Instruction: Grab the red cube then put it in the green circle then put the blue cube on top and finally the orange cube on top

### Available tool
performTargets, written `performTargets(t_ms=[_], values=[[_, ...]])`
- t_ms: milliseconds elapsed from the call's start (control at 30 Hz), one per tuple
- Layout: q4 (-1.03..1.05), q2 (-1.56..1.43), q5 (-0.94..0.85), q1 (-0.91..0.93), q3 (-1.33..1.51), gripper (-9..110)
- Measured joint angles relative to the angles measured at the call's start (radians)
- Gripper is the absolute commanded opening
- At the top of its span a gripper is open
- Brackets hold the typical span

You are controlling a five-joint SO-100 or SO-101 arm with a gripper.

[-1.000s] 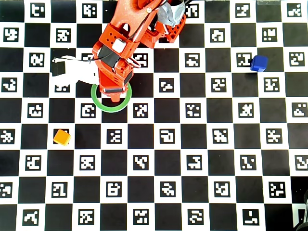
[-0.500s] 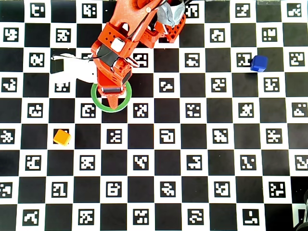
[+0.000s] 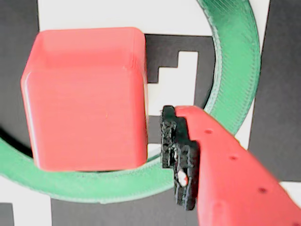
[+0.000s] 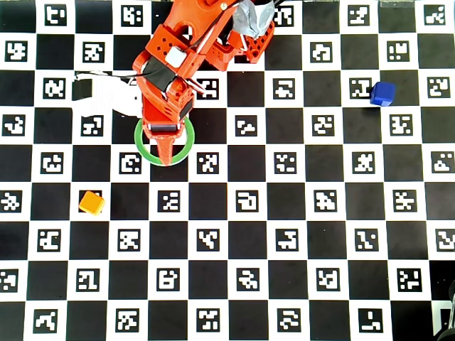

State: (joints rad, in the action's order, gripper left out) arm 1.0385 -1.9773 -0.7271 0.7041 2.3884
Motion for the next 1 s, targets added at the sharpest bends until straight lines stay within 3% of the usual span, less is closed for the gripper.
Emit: performTargets(t_ms=[533, 1000], values=[[0.296, -0.156, 0.103, -0.009, -0.21, 43], [0.586, -0.202, 0.327, -0.334, -0.497, 42]])
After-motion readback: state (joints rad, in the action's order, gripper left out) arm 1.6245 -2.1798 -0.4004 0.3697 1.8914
